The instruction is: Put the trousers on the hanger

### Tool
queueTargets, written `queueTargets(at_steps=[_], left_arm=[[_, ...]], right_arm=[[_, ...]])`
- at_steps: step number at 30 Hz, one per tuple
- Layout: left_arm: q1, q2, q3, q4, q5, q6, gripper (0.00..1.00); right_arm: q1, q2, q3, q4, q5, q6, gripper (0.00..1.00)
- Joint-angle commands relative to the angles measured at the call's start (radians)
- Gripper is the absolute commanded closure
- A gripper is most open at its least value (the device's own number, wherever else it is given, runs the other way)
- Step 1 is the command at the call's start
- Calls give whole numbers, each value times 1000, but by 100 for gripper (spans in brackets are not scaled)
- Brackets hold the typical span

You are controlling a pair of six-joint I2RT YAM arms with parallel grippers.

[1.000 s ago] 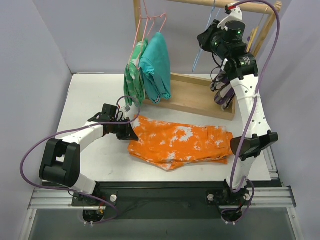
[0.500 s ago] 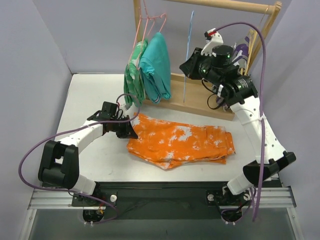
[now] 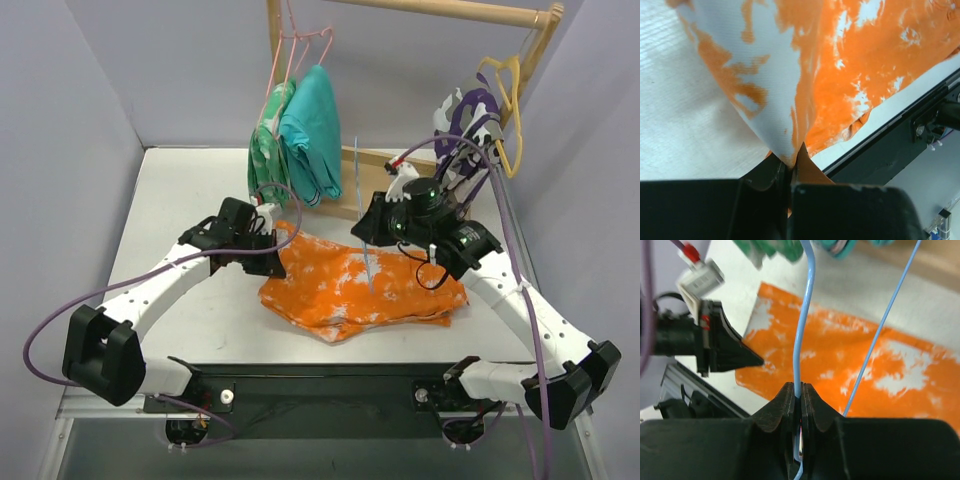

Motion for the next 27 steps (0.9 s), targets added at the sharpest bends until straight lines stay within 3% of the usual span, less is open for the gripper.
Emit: queueTargets(at_steps=[1, 10, 19, 27], left_arm=[[-66, -63, 47, -16, -11, 5, 100], [-179, -62, 41, 180, 82, -42, 100], [-247, 173, 160, 368, 149, -48, 100], [-348, 237, 202, 462, 188, -73, 100]], right_arm=[[57, -91, -135, 124, -36, 80, 100], [96, -169, -306, 126, -17, 96, 100], [90, -194, -370, 143, 17, 35, 100], [82, -243, -421, 144, 13, 7, 100]])
